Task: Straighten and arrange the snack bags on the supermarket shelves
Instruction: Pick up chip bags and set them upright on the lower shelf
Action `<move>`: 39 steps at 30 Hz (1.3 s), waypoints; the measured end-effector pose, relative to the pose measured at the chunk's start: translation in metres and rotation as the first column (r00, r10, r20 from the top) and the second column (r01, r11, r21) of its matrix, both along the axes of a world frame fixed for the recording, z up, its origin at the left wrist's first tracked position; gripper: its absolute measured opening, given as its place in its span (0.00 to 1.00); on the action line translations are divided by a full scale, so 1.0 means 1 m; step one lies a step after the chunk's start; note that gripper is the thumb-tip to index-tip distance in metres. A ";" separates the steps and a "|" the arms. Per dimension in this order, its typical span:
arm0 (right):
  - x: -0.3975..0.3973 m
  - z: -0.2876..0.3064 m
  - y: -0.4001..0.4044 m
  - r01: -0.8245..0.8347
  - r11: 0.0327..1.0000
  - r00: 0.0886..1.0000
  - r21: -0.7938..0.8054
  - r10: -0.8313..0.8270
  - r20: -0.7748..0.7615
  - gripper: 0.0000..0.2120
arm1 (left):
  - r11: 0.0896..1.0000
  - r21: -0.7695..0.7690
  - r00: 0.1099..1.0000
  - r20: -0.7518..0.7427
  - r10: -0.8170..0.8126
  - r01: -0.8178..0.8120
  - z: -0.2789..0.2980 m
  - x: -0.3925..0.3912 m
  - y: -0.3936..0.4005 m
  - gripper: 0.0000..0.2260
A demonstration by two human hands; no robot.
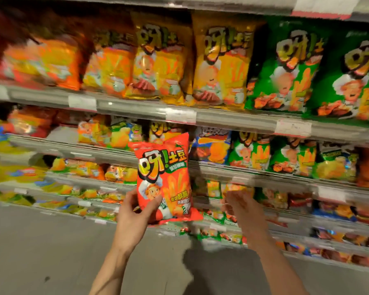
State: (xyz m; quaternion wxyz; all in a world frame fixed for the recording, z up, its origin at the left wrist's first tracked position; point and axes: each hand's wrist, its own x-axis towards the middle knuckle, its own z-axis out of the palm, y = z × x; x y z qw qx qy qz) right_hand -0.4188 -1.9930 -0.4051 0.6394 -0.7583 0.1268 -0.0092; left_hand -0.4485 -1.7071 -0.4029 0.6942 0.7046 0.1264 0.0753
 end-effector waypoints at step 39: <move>0.224 -0.014 0.482 0.026 0.868 0.971 -0.496 0.096 0.220 0.09 | 0.990 0.142 0.999 -0.019 0.028 -0.025 -0.007 0.210 0.475 0.15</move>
